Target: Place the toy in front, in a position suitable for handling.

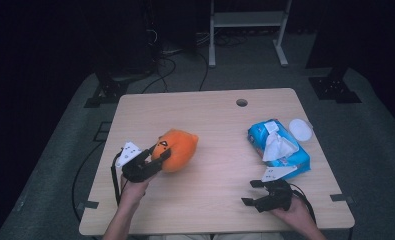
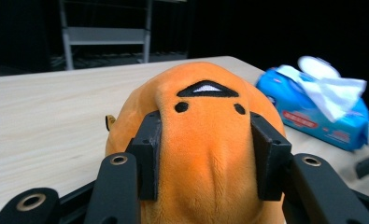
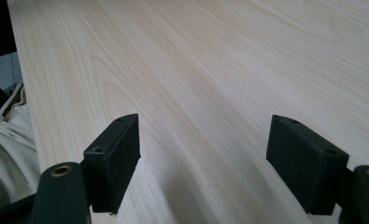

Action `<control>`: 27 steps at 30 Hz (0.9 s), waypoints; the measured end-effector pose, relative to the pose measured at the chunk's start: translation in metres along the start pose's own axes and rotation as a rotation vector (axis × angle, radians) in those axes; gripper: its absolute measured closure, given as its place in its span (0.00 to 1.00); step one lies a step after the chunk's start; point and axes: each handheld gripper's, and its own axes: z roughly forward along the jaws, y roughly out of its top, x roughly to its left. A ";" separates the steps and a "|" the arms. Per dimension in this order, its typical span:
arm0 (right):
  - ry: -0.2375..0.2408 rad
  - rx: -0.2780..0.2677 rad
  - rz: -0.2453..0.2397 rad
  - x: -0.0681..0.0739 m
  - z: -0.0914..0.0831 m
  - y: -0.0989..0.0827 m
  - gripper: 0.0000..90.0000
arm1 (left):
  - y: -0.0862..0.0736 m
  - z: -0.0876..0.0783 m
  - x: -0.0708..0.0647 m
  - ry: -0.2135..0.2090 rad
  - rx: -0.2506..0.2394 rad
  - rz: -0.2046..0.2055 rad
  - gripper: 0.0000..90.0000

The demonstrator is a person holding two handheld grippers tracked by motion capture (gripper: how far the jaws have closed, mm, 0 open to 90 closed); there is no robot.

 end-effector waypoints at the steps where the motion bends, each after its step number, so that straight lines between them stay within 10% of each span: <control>1: -0.001 -0.001 0.002 0.000 -0.001 0.000 0.28 | -0.001 0.002 -0.004 -0.010 0.003 0.001 0.60; 27: -0.029 -0.024 0.004 -0.004 -0.009 0.000 0.28 | -0.019 0.036 -0.065 -0.181 0.083 0.098 0.60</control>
